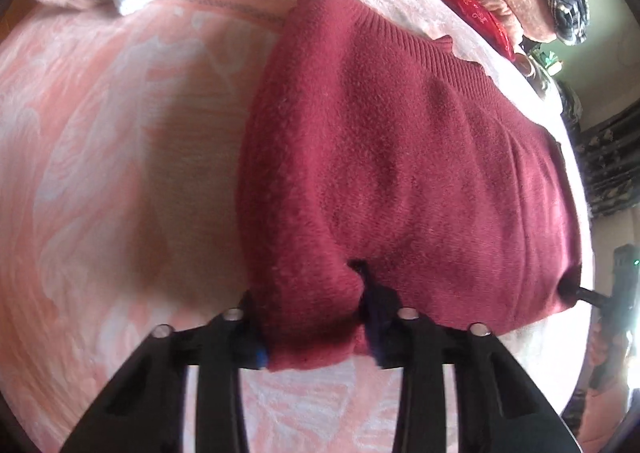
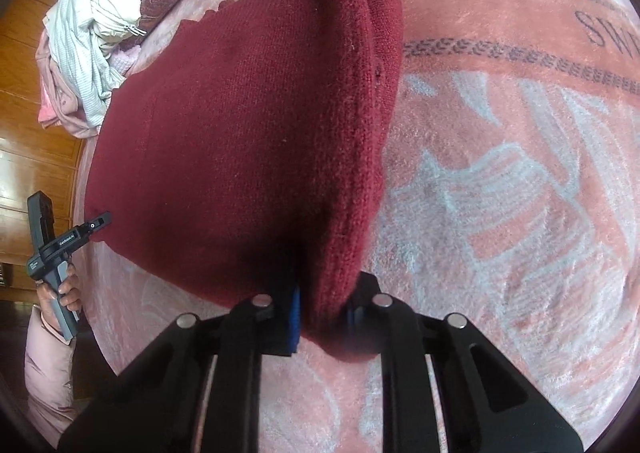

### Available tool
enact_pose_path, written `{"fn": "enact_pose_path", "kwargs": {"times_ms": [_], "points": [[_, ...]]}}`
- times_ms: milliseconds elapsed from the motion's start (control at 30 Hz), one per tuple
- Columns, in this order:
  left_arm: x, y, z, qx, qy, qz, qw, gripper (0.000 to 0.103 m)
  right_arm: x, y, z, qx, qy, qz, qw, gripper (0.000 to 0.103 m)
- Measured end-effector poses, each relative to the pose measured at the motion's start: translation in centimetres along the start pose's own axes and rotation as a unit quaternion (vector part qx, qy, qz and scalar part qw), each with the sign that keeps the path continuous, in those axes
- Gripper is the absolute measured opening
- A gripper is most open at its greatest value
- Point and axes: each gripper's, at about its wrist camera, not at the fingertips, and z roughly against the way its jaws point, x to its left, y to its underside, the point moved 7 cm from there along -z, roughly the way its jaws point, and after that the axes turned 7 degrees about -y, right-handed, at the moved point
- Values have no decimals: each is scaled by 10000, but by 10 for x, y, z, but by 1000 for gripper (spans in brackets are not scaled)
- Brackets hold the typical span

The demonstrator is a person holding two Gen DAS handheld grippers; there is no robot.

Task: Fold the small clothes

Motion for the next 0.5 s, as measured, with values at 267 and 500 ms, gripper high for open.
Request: {"fn": "enact_pose_path", "kwargs": {"times_ms": [267,500], "points": [[-6,11,38,31,73,37,10000,22,25,26,53,-191,-270,299,9990,9],[-8,79,80,411,147,-337,9985,21,33,107,87,168,-237,632,9976,9]]}}
